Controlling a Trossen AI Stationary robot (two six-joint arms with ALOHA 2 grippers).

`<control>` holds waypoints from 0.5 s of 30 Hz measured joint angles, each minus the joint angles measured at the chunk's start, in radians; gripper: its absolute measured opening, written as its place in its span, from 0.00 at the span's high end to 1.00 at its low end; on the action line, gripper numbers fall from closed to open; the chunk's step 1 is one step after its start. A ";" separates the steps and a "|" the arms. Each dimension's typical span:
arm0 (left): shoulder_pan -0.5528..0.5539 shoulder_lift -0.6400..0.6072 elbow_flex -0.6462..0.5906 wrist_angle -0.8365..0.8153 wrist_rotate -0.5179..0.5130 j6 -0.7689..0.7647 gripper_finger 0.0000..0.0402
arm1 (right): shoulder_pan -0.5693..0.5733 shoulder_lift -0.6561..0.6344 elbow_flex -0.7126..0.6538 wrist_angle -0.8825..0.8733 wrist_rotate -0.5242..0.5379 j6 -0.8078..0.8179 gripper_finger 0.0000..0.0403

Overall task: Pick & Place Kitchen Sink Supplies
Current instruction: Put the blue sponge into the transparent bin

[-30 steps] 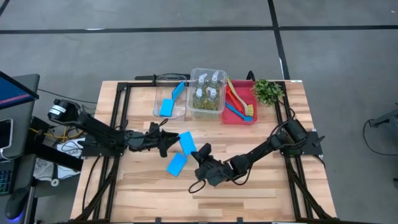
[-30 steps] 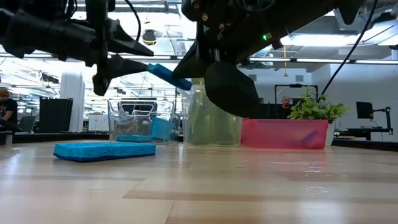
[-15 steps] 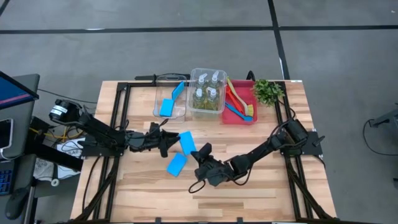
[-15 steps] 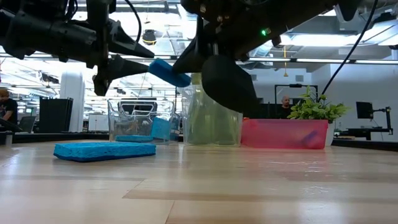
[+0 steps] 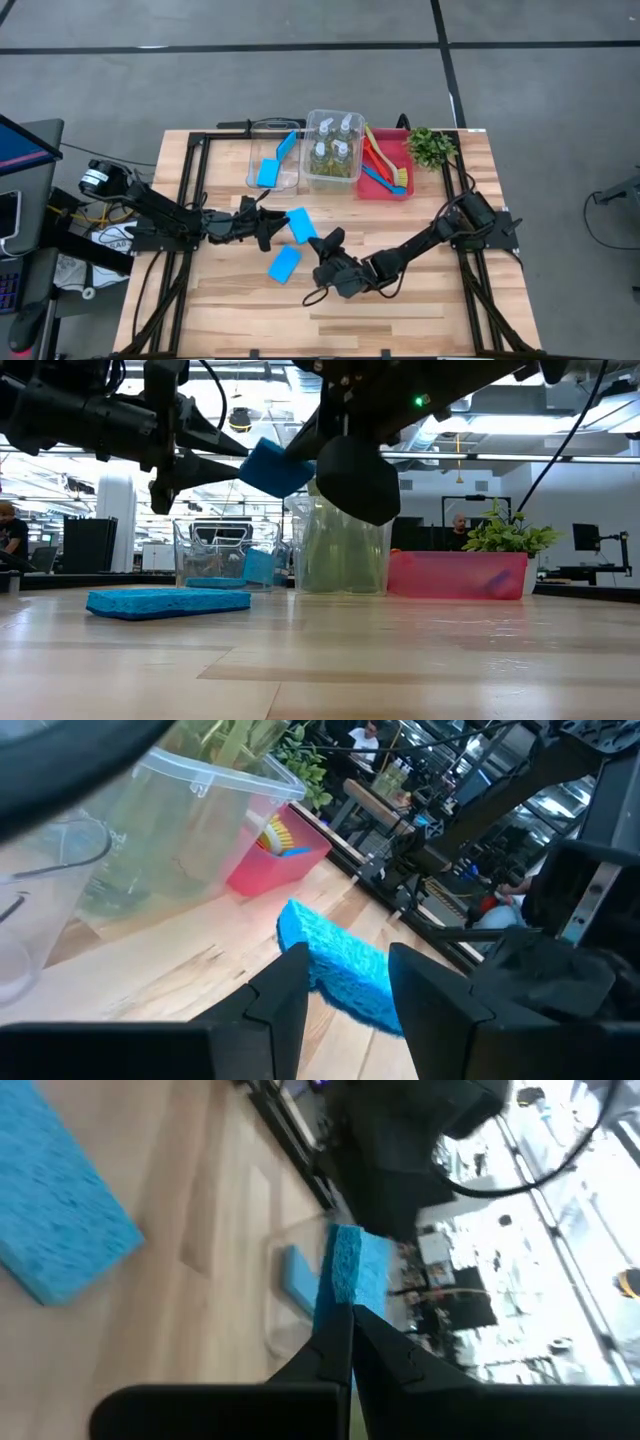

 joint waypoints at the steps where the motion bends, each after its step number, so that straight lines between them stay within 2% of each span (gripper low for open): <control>1: 0.000 0.000 0.000 -0.001 0.000 0.000 0.65 | 0.002 0.000 0.000 0.001 0.017 -0.008 1.00; 7: 0.000 -0.042 0.000 0.002 0.004 0.115 0.65 | 0.007 0.000 0.000 0.026 0.054 -0.070 1.00; 15: -0.003 -0.212 0.000 -0.065 0.055 0.233 0.65 | -0.003 0.000 0.000 0.069 0.063 -0.104 1.00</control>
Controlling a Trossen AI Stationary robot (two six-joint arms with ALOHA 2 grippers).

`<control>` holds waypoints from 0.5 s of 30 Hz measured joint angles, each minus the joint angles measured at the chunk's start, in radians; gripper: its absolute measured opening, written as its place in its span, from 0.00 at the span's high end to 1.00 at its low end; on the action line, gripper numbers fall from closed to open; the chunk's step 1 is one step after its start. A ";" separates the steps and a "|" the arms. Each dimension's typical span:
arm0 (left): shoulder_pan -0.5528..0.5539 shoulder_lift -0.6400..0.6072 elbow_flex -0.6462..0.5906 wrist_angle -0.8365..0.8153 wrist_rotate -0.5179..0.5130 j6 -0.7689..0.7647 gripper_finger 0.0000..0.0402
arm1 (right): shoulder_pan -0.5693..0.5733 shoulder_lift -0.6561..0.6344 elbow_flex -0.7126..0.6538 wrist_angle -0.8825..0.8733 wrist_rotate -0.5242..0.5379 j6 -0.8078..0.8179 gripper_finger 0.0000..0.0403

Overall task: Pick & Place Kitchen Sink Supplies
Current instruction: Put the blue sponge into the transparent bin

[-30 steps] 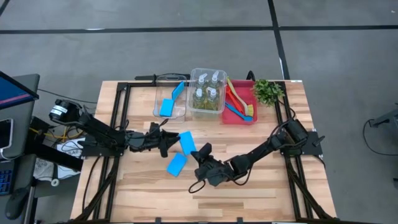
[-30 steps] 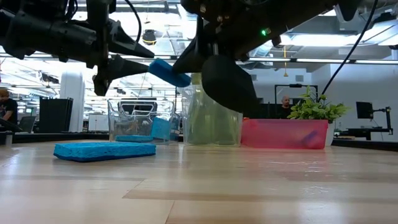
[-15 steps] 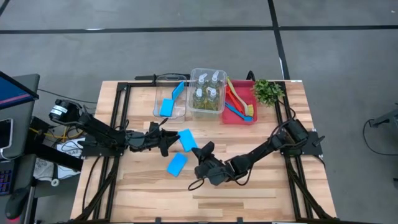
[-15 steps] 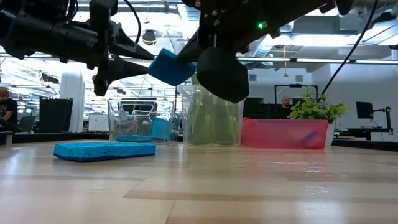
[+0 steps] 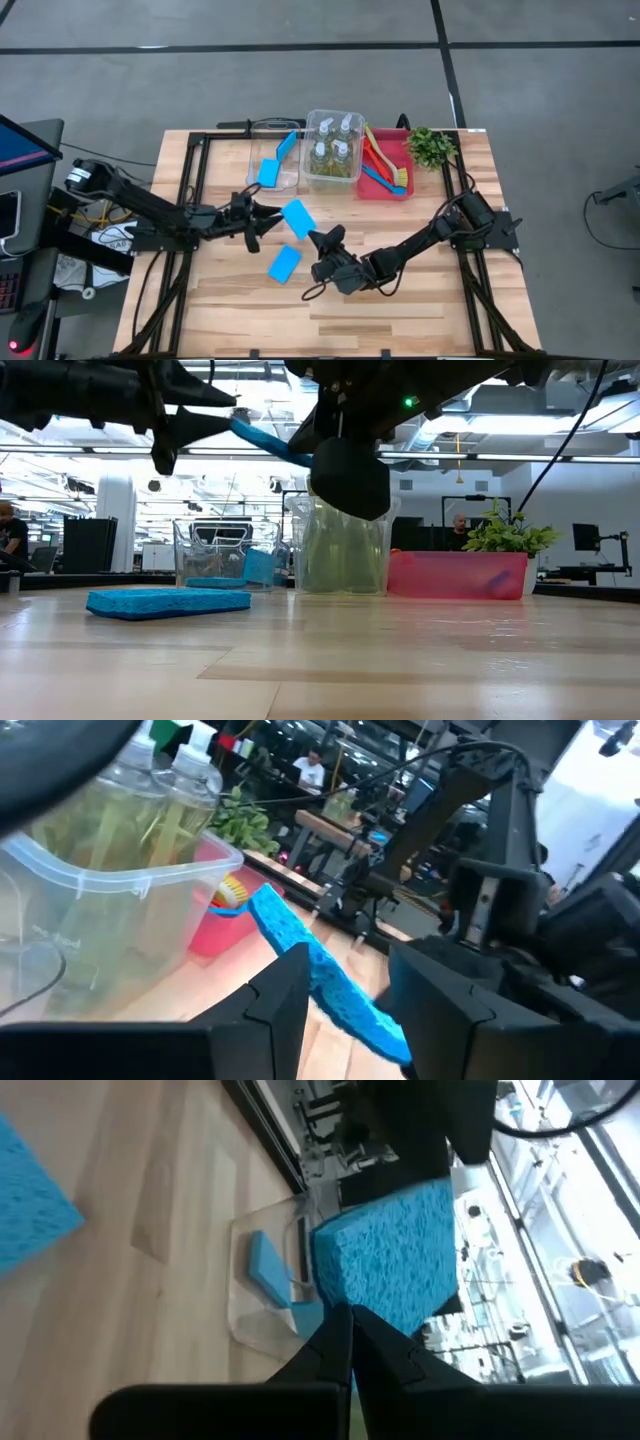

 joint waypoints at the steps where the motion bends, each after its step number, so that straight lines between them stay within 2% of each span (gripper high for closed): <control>1: 0.000 -0.018 0.000 -0.018 0.004 -0.001 0.65 | 0.000 0.000 0.000 0.005 0.009 -0.008 1.00; 10: 0.000 -0.057 0.000 -0.096 -0.002 -0.040 0.65 | -0.006 0.000 0.000 0.064 0.063 -0.077 1.00; 15: -0.001 -0.057 0.000 -0.109 0.022 -0.043 0.65 | -0.005 0.000 0.000 0.061 0.138 -0.092 1.00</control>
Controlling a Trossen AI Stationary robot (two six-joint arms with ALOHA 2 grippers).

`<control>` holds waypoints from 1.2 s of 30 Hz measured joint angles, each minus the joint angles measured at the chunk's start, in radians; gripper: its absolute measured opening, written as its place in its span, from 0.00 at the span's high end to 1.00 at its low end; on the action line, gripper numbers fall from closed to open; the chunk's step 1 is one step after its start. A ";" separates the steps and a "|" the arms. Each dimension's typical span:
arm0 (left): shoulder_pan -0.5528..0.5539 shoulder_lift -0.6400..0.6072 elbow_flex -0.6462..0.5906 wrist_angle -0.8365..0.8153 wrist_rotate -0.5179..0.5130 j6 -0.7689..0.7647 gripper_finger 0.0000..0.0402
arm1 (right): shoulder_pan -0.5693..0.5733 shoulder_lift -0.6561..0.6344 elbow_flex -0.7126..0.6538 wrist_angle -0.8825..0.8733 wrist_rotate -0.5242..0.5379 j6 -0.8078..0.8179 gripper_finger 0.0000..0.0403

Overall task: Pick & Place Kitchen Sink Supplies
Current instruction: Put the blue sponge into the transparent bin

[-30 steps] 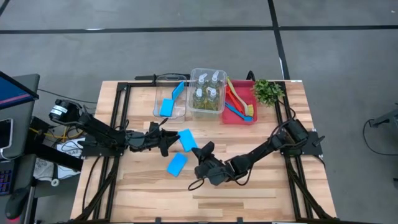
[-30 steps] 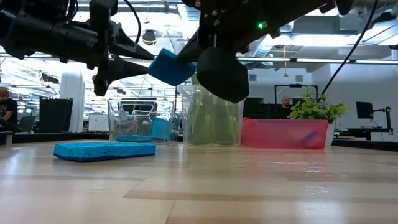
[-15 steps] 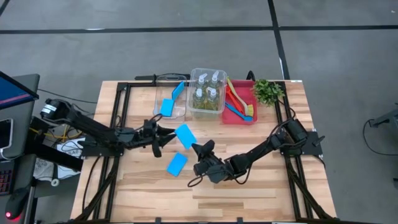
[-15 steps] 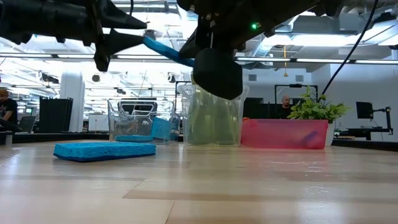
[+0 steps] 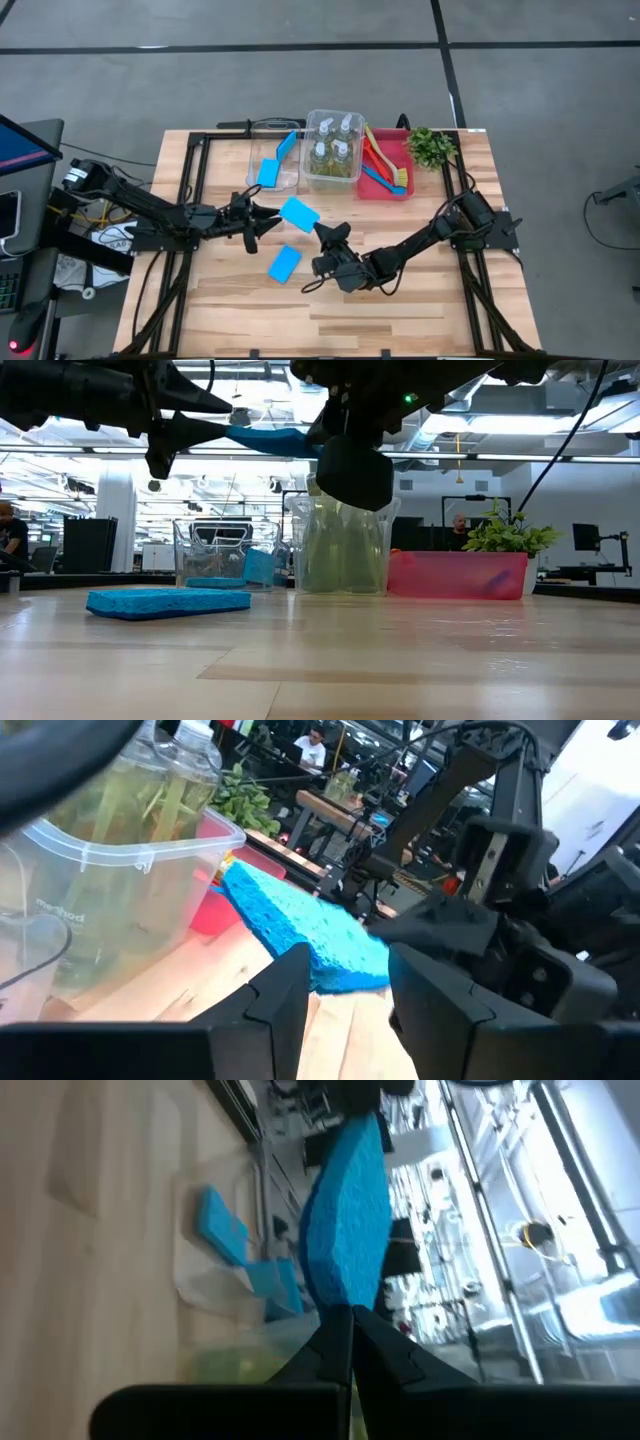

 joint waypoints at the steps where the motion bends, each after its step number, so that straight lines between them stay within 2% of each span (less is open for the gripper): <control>1: 0.000 0.000 0.000 -0.003 0.003 0.000 0.65 | 0.000 0.000 0.000 0.000 0.016 -0.009 1.00; 8: 0.000 0.000 0.000 -0.006 0.036 0.000 0.65 | 0.002 0.000 0.000 0.000 0.082 -0.042 1.00; 33: 0.000 -0.010 0.000 -0.093 0.057 0.011 0.65 | 0.016 0.000 0.000 0.001 0.104 -0.064 1.00; 36: 0.001 -0.011 0.000 -0.089 0.085 0.011 0.65 | 0.014 0.000 0.000 0.001 0.104 -0.063 1.00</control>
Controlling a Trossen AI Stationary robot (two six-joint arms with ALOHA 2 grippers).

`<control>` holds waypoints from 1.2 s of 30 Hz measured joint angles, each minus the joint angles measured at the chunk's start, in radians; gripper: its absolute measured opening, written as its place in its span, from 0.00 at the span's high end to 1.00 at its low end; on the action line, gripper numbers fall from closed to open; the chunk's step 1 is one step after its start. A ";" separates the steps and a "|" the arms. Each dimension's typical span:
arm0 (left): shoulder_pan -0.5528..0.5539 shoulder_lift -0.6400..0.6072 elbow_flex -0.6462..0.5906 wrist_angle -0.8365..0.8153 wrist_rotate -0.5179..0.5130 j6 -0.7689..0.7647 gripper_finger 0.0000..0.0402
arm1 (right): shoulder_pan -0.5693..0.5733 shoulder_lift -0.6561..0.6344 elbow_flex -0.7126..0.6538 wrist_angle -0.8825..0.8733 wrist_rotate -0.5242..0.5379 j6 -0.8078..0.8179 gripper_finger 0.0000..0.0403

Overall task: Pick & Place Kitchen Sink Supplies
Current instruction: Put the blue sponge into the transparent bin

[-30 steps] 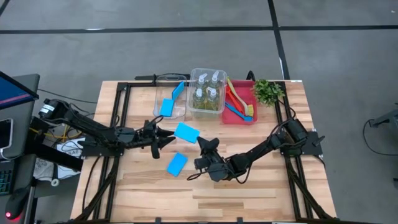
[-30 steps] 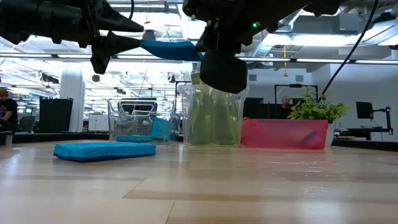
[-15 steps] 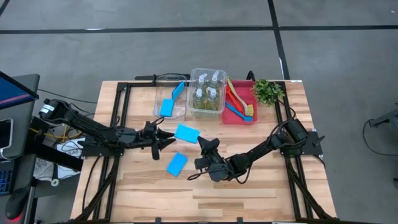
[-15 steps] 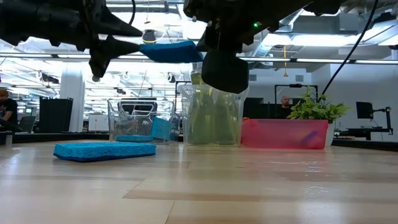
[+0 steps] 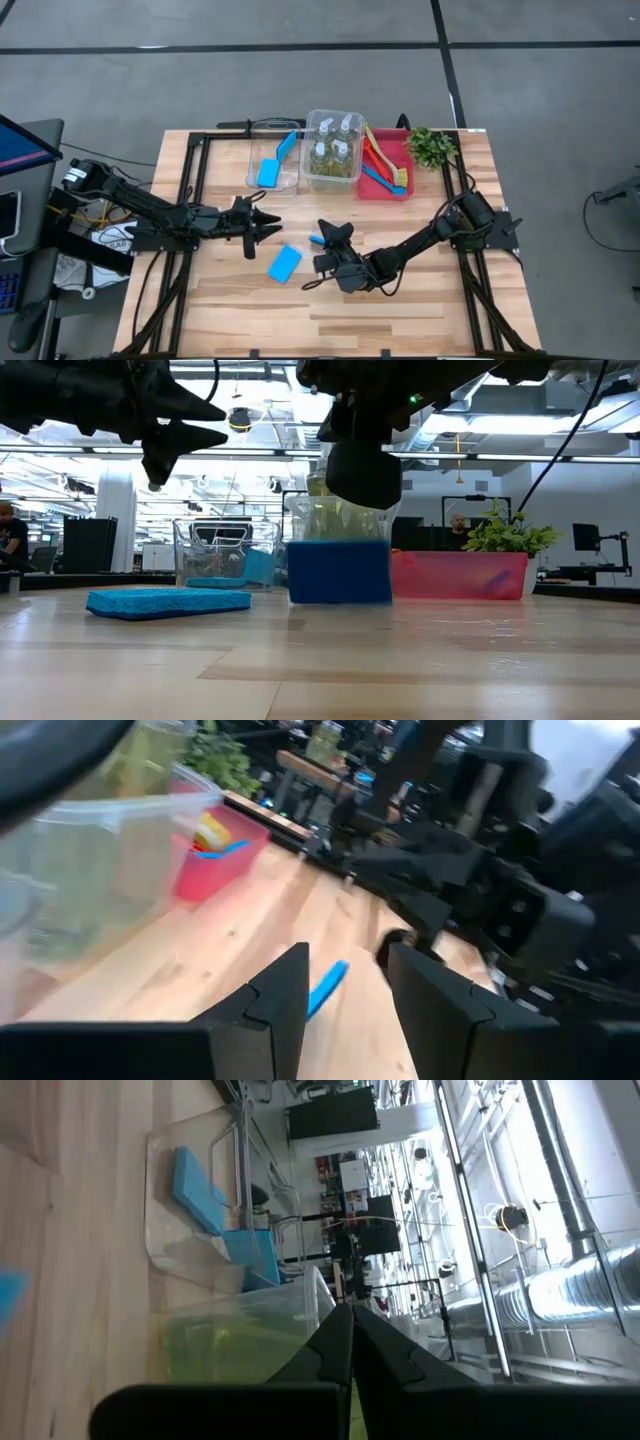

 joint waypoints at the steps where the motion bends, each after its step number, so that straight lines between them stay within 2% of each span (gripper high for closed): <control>1: 0.000 0.000 0.000 0.000 0.016 0.000 0.65 | -0.002 0.000 0.000 0.000 0.002 0.003 1.00; 9: 0.000 0.061 0.000 -0.001 0.043 0.007 0.65 | -0.019 0.000 0.000 -0.003 0.004 0.055 1.00; 16: 0.000 0.085 0.000 0.001 0.047 0.005 0.65 | -0.019 0.000 0.000 -0.003 0.003 0.290 1.00; 23: 0.000 0.085 0.000 0.001 0.153 -0.033 0.65 | 0.002 0.000 0.000 -0.014 -0.044 0.482 1.00; 26: -0.003 0.085 0.000 -0.004 0.244 -0.033 0.65 | 0.011 -0.001 0.000 -0.072 -0.159 0.616 1.00; 28: -0.015 0.085 0.000 -0.031 0.271 -0.023 0.65 | 0.013 -0.001 0.000 -0.132 -0.306 0.749 1.00; 32: -0.055 0.085 0.000 -0.074 0.271 0.047 0.65 | -0.017 -0.001 0.003 -0.258 -0.674 0.964 1.00; 36: -0.102 0.085 0.000 -0.080 0.250 0.162 0.65 | -0.051 -0.001 0.048 -0.420 -0.843 1.072 1.00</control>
